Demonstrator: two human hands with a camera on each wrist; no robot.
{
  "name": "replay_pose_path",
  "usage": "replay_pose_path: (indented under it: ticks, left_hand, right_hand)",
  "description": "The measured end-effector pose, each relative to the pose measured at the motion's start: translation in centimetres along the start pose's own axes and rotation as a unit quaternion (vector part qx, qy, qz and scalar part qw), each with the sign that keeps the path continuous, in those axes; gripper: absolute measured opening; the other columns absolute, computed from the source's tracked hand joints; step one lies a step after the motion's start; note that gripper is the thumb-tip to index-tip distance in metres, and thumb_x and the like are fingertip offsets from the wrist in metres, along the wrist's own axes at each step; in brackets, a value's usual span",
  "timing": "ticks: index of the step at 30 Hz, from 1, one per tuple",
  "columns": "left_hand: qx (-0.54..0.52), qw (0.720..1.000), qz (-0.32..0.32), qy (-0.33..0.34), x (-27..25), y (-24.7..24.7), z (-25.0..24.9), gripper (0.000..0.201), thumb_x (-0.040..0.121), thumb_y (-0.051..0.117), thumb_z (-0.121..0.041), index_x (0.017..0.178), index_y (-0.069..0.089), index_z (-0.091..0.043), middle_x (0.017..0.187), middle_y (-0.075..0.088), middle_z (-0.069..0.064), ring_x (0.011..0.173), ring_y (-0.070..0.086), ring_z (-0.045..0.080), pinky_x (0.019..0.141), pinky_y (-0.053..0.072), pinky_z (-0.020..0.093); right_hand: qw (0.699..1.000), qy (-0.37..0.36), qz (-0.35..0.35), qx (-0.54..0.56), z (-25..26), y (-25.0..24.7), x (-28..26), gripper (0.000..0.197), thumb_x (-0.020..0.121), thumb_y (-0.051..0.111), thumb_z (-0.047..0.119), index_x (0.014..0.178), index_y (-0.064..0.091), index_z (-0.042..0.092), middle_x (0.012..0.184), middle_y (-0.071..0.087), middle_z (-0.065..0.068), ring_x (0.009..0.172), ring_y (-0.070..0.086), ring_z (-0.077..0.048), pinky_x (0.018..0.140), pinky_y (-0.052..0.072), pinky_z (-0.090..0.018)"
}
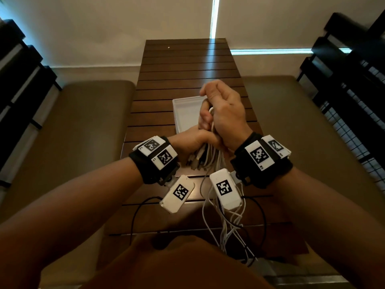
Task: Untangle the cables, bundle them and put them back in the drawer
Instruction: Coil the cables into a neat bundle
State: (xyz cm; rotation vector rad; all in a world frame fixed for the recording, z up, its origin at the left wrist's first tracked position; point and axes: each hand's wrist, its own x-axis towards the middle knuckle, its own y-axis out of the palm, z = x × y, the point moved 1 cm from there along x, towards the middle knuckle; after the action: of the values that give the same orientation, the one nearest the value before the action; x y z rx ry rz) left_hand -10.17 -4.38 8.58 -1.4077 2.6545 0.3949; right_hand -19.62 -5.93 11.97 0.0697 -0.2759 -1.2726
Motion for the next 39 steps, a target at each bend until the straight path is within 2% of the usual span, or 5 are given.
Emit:
replay_pose_path:
  ticks: [11, 14, 18, 27, 39]
  left_hand:
    - [-0.032, 0.993, 0.016, -0.109, -1.1, -1.5, 0.5, 0.008, 0.082, 0.058, -0.006, 0.077, 0.063, -0.003, 0.055, 0.051, 0.006, 0.052, 0.056, 0.017, 0.084, 0.055, 0.039]
    - [-0.087, 0.990, -0.026, -0.106, -1.6, -3.0, 0.7, 0.013, 0.078, 0.060, -0.016, 0.069, 0.058, -0.008, 0.064, 0.050, 0.008, 0.049, 0.055, 0.016, 0.056, 0.053, 0.027]
    - [-0.214, 0.971, -0.076, -0.072, -1.9, -3.9, 0.6, 0.028, 0.089, 0.048, -0.022, 0.064, 0.054, -0.012, 0.063, 0.050, 0.003, 0.068, 0.053, 0.020, 0.071, 0.049, 0.033]
    - [-0.387, 0.911, -0.136, 0.039, -2.8, -3.7, -0.1, 0.033, 0.088, 0.047, -0.024, 0.057, 0.048, -0.012, 0.064, 0.059, 0.006, 0.096, 0.067, 0.028, 0.100, 0.045, 0.047]
    - [-0.378, 0.837, -0.387, 0.079, -1.1, -7.0, -0.9, 0.035, 0.094, 0.052, -0.025, 0.060, 0.042, -0.017, 0.049, 0.042, -0.003, 0.047, 0.042, 0.014, 0.061, 0.050, 0.030]
  right_hand:
    - [0.962, -0.011, 0.098, -0.255, -1.1, -2.3, -1.0, 0.055, 0.098, 0.028, 0.054, 0.147, 0.028, 0.028, 0.125, 0.055, -0.005, 0.120, 0.052, -0.012, 0.096, 0.041, -0.024]
    - [0.953, 0.107, 0.162, -0.234, -2.7, -3.1, -2.6, 0.101, 0.073, 0.063, 0.069, 0.149, 0.003, 0.043, 0.147, 0.036, -0.003, 0.129, 0.044, -0.015, 0.100, 0.044, -0.035]
    - [0.928, 0.177, 0.248, -0.216, -5.7, -2.4, -4.0, 0.093, 0.077, 0.077, 0.007, 0.145, 0.020, 0.033, 0.123, 0.059, -0.001, 0.104, 0.063, -0.004, 0.088, 0.052, -0.024]
    - [0.932, 0.196, 0.245, -0.181, -5.1, -4.2, -2.6, 0.016, 0.101, 0.046, 0.019, 0.100, 0.060, 0.011, 0.067, 0.056, 0.002, 0.054, 0.053, -0.014, 0.052, 0.046, -0.026]
    - [0.880, 0.035, 0.120, -0.458, -5.8, -0.9, -3.5, 0.026, 0.094, 0.057, 0.023, 0.119, 0.048, 0.022, 0.093, 0.066, -0.003, 0.077, 0.062, -0.018, 0.066, 0.051, -0.035]
